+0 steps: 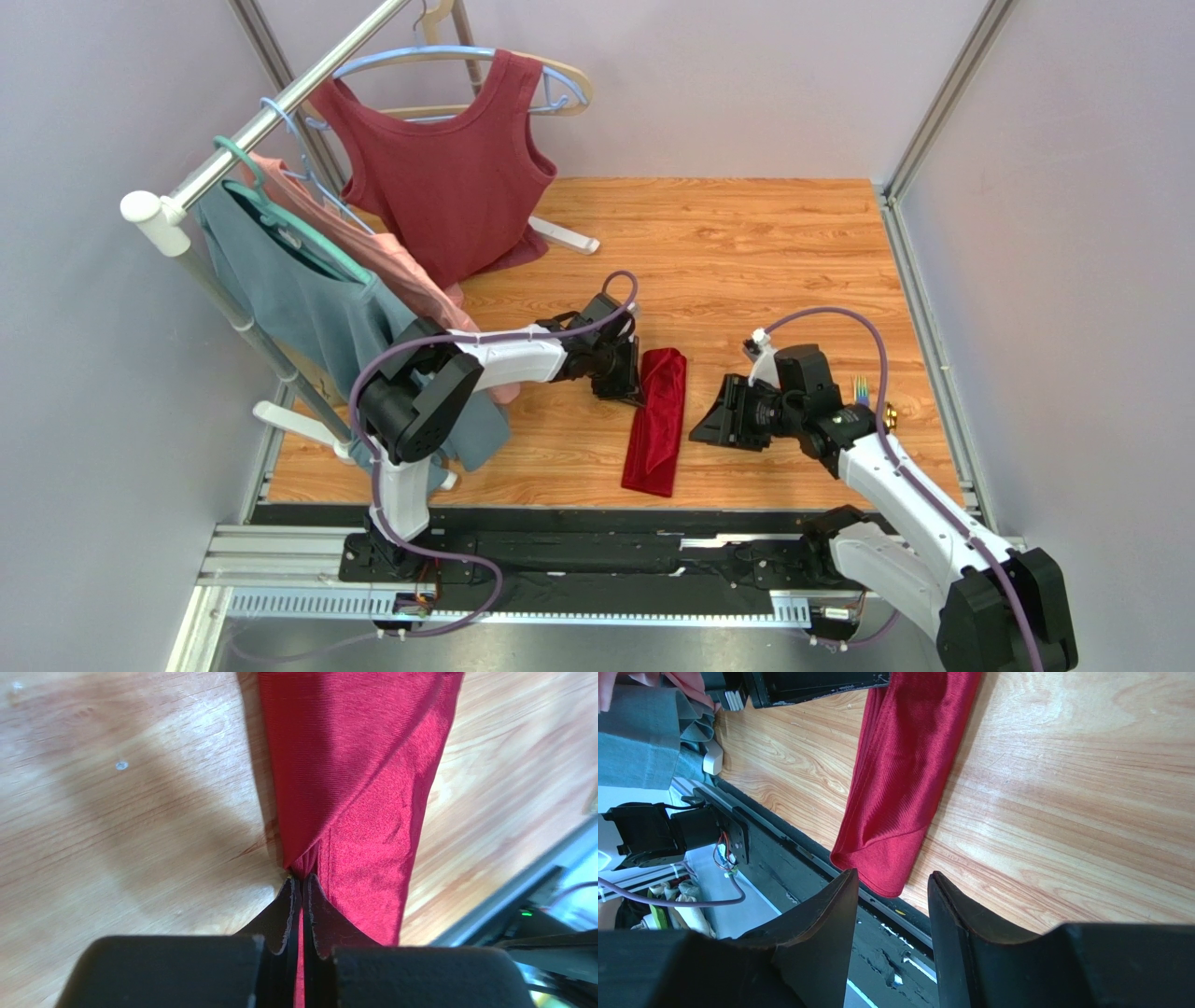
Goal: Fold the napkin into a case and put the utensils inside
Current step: Pick up the smaller rectangle-folded napkin from the center of the board.
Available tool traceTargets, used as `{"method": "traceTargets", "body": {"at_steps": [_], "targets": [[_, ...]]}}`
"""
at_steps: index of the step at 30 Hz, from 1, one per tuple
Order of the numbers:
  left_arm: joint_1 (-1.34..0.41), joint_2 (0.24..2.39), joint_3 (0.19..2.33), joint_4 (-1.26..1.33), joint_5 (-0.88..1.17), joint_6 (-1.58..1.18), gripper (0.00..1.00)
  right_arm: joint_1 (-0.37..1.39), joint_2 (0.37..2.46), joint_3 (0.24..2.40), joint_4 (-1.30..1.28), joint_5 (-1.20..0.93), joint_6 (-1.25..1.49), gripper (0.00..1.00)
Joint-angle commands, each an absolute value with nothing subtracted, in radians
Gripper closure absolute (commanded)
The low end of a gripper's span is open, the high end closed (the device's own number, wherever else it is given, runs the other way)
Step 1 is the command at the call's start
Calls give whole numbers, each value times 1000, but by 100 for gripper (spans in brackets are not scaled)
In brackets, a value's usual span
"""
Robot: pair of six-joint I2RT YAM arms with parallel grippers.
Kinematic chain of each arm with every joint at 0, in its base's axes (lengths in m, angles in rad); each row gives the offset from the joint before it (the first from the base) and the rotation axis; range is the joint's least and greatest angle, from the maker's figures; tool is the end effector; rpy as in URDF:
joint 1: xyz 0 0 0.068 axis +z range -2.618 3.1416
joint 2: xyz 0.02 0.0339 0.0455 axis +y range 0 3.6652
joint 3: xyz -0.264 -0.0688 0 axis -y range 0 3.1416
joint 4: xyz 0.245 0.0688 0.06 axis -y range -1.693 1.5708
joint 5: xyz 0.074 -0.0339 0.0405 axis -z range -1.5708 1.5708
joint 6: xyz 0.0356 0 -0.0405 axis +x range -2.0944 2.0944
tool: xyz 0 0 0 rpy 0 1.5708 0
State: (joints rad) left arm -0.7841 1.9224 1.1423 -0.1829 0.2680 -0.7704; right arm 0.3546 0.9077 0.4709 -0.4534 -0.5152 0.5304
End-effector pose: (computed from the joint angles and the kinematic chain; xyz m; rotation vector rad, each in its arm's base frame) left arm 0.2689 -0.2815 0.1428 0.1356 2.7592 -0.8723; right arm 0.1542 0.0758 0.1907 -0.0132 2.5746 0.9990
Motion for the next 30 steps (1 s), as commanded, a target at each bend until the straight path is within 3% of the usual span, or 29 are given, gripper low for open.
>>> {"method": "traceTargets", "body": {"at_steps": [1, 7, 8, 9, 11, 16, 20, 27, 30], "targets": [[-798, 1859, 1176, -362, 89, -631, 100, 350, 899, 477, -442, -517, 548, 55], [-795, 1841, 1232, -449, 148, -598, 99, 351, 968, 483, -407, -522, 560, 55], [-796, 1845, 1230, -443, 161, -601, 91, 351, 972, 485, -405, -522, 558, 56], [-796, 1845, 1215, -434, 164, -613, 73, 351, 973, 486, -408, -523, 558, 56], [-795, 1841, 1192, -382, 192, -632, 62, 351, 963, 492, -414, -522, 554, 56], [-796, 1822, 1143, -341, 212, -653, 51, 350, 927, 483, -431, -514, 551, 56], [-807, 1835, 1137, -328, 224, -655, 30, 351, 928, 469, -417, -518, 554, 56], [-830, 1881, 1158, -383, 193, -657, 27, 350, 924, 463, -413, -514, 557, 56], [-841, 1927, 1183, -449, 166, -672, 32, 351, 917, 465, -410, -514, 555, 56]]}}
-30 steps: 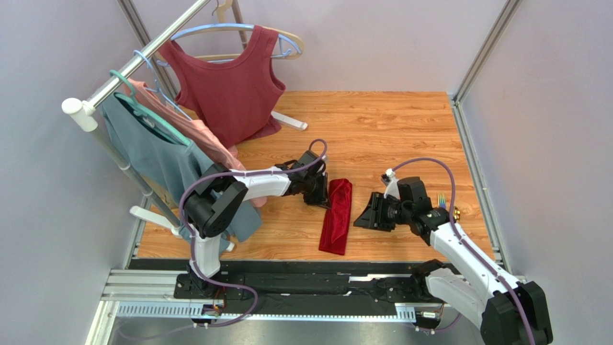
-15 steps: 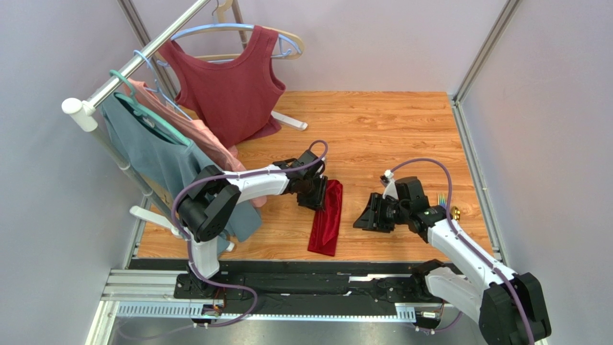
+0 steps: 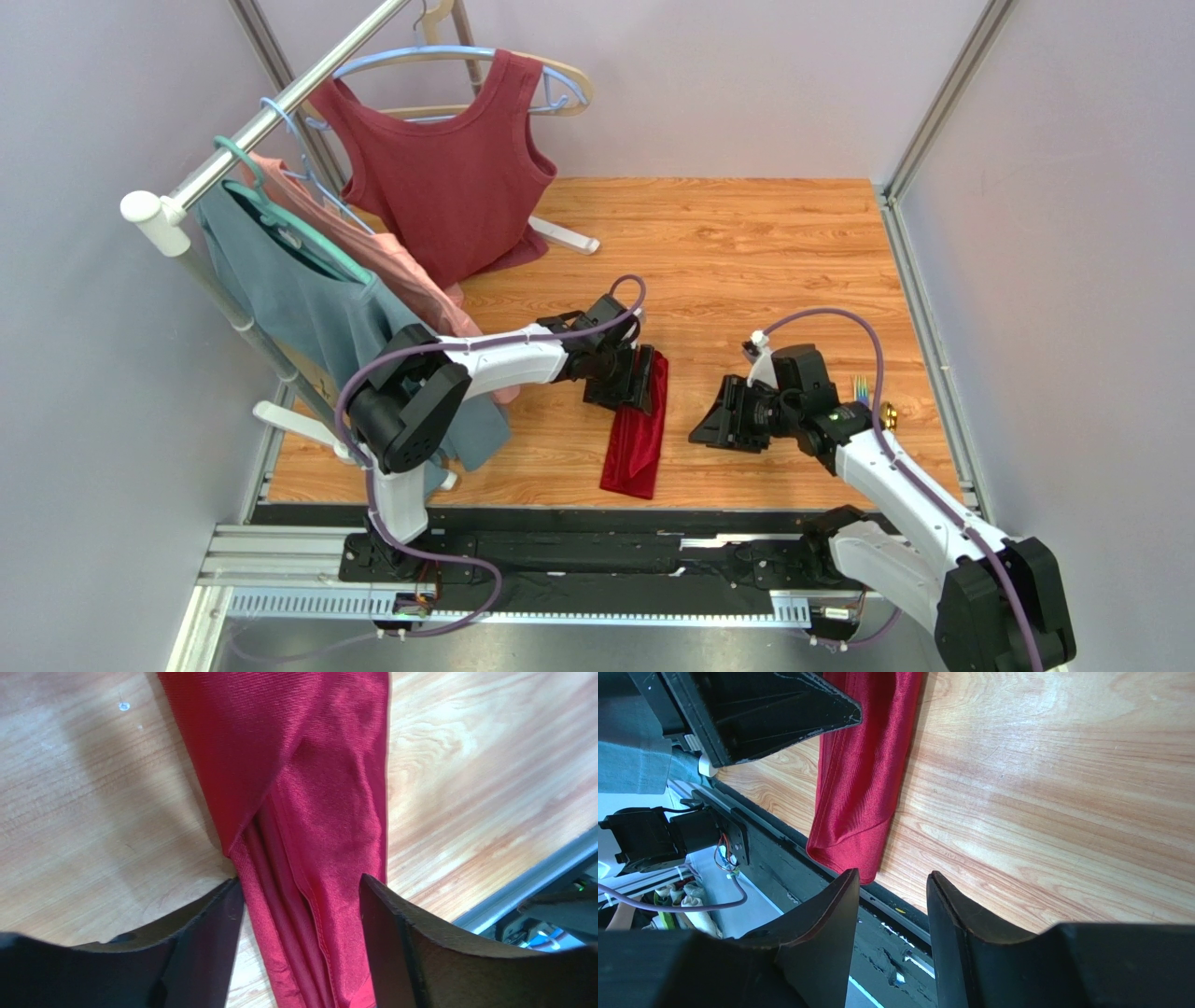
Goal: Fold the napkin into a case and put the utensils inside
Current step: Pick up the smaller rectangle-folded napkin from the center of the board, then turn over the smaller rectangle-folded napkin at the center of the board.
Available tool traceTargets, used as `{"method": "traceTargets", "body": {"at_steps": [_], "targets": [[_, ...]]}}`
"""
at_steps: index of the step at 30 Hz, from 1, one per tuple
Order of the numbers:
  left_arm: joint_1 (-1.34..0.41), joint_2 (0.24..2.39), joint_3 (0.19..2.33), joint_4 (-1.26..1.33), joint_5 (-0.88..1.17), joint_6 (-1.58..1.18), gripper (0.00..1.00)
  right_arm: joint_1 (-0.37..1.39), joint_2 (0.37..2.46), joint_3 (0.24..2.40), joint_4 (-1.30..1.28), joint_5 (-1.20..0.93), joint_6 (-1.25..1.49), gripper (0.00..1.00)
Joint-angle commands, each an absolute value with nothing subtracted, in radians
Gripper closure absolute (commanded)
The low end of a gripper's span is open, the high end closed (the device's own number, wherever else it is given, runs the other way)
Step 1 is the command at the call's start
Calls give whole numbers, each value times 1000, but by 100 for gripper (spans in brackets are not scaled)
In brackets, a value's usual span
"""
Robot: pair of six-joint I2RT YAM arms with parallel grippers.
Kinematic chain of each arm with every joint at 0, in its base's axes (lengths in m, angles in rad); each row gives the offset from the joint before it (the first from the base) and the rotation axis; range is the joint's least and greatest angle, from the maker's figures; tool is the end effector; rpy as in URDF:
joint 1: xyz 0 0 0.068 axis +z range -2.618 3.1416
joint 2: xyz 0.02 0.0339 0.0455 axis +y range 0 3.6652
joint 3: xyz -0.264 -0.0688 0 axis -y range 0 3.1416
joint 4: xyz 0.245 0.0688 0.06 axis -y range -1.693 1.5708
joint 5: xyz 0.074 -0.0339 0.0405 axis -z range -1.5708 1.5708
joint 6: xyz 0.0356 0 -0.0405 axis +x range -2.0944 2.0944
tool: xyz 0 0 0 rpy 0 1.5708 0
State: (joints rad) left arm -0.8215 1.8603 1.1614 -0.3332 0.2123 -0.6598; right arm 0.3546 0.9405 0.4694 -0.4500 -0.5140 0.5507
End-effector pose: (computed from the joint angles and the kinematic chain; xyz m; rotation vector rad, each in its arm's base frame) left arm 0.2515 -0.2814 0.1614 0.3072 2.7750 -0.7393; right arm 0.1566 0.0766 0.1854 0.0255 2.6111 0.9979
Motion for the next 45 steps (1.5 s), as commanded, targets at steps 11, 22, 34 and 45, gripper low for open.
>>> {"method": "traceTargets", "body": {"at_steps": [11, 22, 34, 45], "targets": [[-882, 1999, 1213, -473, 23, -736, 57, 351, 885, 465, -425, -506, 554, 56], [-884, 1928, 1287, -517, -104, -648, 100, 351, 871, 472, -453, -497, 543, 56], [-890, 1876, 1552, -854, -544, -358, 100, 351, 876, 492, -469, -477, 548, 56], [-991, 2213, 1773, -1002, -1126, -253, 100, 351, 894, 503, -469, -445, 554, 57]]}}
